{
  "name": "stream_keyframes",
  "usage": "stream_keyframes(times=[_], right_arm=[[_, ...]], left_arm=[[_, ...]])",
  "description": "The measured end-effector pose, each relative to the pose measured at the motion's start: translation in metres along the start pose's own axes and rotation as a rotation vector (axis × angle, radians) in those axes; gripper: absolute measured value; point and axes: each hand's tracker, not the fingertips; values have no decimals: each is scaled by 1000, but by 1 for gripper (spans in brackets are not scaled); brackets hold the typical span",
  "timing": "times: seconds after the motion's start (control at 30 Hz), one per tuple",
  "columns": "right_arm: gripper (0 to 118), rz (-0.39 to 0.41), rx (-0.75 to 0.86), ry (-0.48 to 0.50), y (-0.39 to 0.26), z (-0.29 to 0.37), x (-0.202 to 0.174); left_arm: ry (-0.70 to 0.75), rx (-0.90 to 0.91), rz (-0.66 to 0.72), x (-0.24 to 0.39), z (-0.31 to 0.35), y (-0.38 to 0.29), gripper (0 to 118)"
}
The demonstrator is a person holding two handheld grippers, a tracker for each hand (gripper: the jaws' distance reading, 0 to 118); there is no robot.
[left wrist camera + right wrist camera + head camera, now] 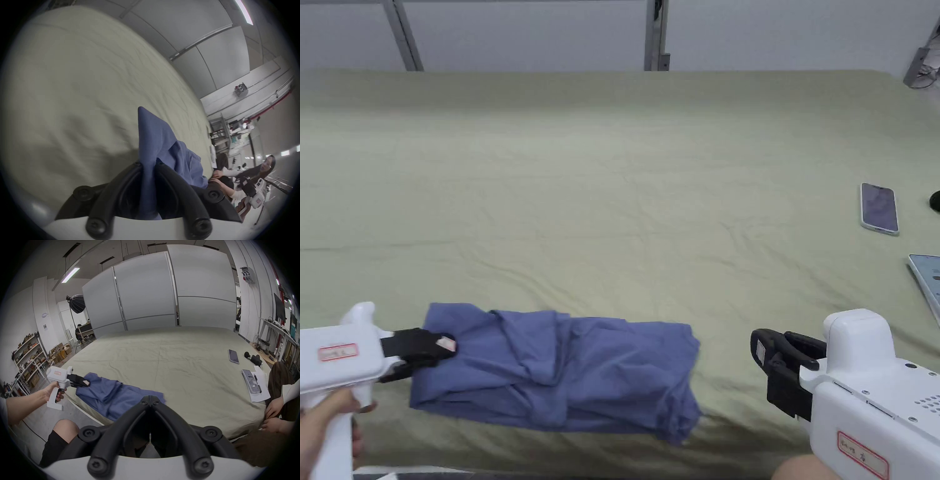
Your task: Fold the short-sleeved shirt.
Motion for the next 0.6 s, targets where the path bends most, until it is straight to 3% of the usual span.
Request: stream_keyframes(times=[0.1, 0.27, 0.33, 0.37, 0.47, 0.5, 0.6], right_arm=[[2, -1, 1, 7, -1, 1, 1], [2, -11, 2, 24, -3, -2, 0], [2, -9, 5, 31, -2, -2, -1], [2, -8, 9, 35, -2, -1, -2], [2, -15, 15, 50, -2, 2, -1], [2, -31, 18, 59, -2, 4, 2], [2, -42, 22, 44, -6, 8, 8]], left_arm=[[85, -3, -62, -22, 29, 19, 8], [49, 8, -82, -19, 41, 29, 8], [4, 12, -91, -7, 37, 33, 8], [-35, 4, -109, 44, 43, 5, 8], [-102, -15, -179, 94, 35, -7, 8], [-133, -25, -182, 75, 24, 9, 8], [-160, -62, -209, 107, 3, 7, 8]])
